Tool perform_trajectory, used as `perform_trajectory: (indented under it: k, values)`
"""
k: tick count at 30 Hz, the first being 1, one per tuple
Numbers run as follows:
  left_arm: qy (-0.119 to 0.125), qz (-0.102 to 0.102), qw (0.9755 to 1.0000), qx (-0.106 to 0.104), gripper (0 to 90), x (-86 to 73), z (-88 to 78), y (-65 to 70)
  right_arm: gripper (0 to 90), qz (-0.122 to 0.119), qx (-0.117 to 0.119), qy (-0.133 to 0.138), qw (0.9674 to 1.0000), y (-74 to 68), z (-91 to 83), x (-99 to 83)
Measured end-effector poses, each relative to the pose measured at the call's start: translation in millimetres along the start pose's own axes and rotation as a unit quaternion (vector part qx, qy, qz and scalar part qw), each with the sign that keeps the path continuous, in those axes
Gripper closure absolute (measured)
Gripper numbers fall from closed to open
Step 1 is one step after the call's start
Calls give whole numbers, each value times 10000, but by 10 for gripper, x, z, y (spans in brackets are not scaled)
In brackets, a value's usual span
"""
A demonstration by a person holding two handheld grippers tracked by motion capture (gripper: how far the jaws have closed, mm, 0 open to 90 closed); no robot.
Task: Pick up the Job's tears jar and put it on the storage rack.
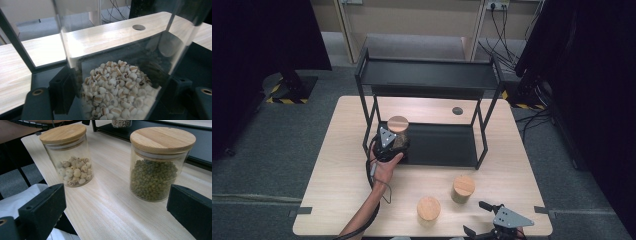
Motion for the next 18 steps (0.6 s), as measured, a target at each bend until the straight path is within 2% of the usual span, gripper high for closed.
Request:
perform_trajectory:
  k: [2, 15, 18]
  values:
    - [0, 14, 10000, 79, 255, -8, 23, 8, 27, 0, -1, 1, 10000, -1, 1, 0]
    - [-39, -81, 9998, 158, 255, -57, 86, -16, 27, 11, 5, -6, 10000, 0, 5, -4]
    - [-96, -32, 9998, 162, 255, -75, 99, -9, 27, 11, 7, -4, 10000, 1, 5, -3]
Point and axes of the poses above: each handheld gripper's, and its own axes: z roughly forward along the jaws, x roughly out of its top, y roughly to its right, the point moved 8 cm from there along z, roughly forward along the jaws, and after that the axes turned 13 degrees about z, right-handed, at the moved point
